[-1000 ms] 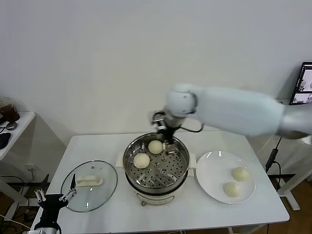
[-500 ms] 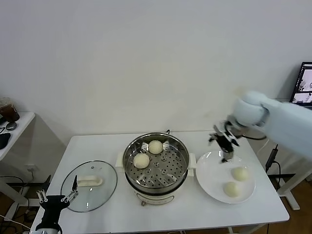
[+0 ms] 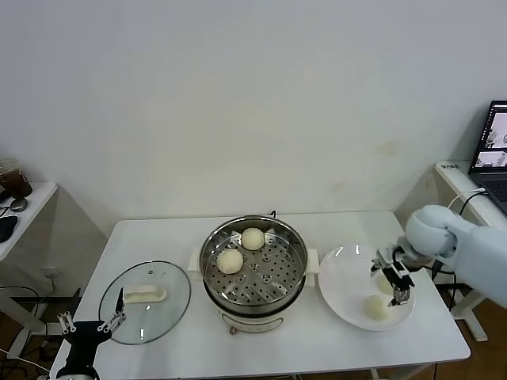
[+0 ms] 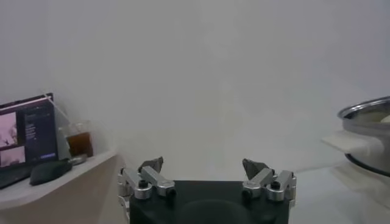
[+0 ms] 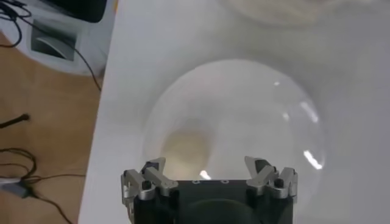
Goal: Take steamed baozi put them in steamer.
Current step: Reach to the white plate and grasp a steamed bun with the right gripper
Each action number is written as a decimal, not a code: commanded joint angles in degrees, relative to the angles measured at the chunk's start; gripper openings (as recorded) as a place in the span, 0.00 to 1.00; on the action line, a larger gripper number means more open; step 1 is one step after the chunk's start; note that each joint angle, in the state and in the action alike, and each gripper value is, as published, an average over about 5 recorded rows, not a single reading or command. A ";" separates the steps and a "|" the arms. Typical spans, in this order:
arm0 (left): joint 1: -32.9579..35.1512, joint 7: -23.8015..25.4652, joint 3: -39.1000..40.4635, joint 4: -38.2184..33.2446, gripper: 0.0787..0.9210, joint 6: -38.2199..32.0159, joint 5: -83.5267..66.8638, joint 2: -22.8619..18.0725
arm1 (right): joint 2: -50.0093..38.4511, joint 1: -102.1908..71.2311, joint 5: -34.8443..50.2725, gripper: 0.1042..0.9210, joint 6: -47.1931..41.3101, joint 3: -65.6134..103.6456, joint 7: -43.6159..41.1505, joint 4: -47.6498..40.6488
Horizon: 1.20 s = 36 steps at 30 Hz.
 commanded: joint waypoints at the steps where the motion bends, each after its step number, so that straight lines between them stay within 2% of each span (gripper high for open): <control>1: 0.19 -0.02 -0.24 0.19 0.88 -0.06 -0.01 -0.04 | -0.22 -9.87 -4.48 0.88 0.78 5.40 1.19 -2.96; 18: 0.19 0.00 -0.69 0.35 0.88 -0.12 -0.01 -0.05 | 5.24 -14.24 -5.13 0.86 -0.87 8.52 4.84 -7.40; 29: 0.33 0.00 -1.08 0.13 0.88 -0.17 -0.07 -0.33 | 6.41 -14.08 -5.73 0.54 -1.36 8.98 4.24 -8.28; 33: 0.23 0.00 -1.12 0.03 0.88 -0.12 -0.06 -0.38 | 6.09 -13.21 -5.28 0.46 -1.19 9.28 4.10 -7.96; 36: 0.30 0.01 -1.14 -0.20 0.88 -0.09 -0.10 -0.36 | 4.97 -11.51 -4.37 0.43 -0.58 9.66 3.29 -7.43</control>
